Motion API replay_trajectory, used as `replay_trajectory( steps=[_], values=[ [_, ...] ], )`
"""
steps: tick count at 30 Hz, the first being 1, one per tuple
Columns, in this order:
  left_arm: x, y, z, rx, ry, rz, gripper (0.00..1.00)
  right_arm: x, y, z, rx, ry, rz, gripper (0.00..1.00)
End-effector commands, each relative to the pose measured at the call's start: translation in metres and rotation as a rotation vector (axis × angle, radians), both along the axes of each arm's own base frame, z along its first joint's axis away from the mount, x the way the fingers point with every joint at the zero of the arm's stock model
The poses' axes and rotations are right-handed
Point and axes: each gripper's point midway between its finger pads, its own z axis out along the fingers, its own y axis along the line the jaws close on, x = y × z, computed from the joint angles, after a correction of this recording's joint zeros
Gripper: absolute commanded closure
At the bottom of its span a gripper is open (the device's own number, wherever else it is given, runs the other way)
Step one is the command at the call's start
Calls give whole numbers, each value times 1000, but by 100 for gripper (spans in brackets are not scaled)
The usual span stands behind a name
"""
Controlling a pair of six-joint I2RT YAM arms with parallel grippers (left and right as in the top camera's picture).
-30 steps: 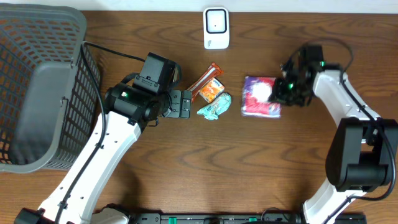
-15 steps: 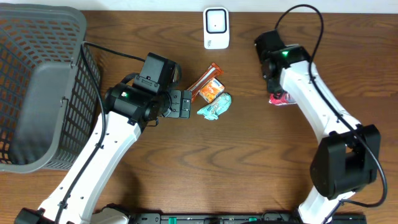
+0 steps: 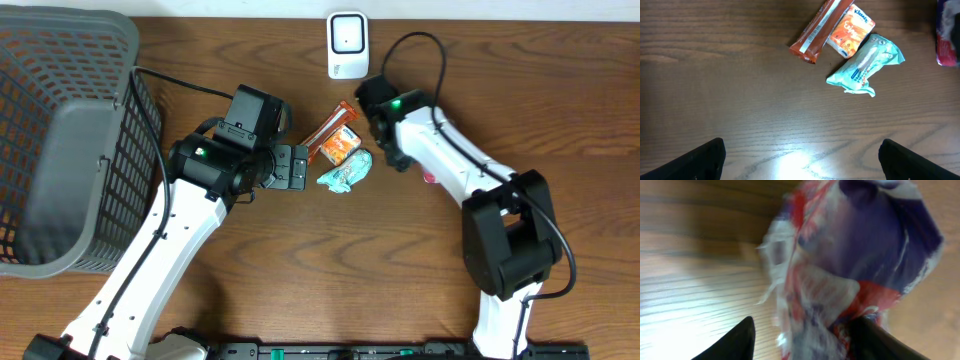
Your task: Scan the item barcode
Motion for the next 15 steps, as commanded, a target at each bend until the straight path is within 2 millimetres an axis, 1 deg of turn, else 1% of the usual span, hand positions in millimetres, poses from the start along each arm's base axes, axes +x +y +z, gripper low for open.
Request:
replay_trajectory(
  steps=[1,3,5,7,8,9,11,12,15],
  values=[
    [0,0,0,-5,7,0,2,-4,51,-3,200,41,61,33],
    [0,0,0,-5,7,0,2,-2,62,1,248,47,83,27],
    [0,0,0,-5,7,0,2,1,75,10,319,62,112,19],
    [0,0,0,-5,7,0,2,6,80,22,367,62,111,14],
    [0,0,0,-5,7,0,2,9,80,31,388,58,107,12],
    [0,0,0,-5,7,0,2,12,79,40,401,54,109,2],
    [0,0,0,-5,7,0,2,19,76,59,424,52,131,1],
    [0,0,0,-5,7,0,2,22,71,72,436,52,146,1],
    [0,0,0,-5,7,0,2,29,54,96,456,48,156,1]
  ],
)
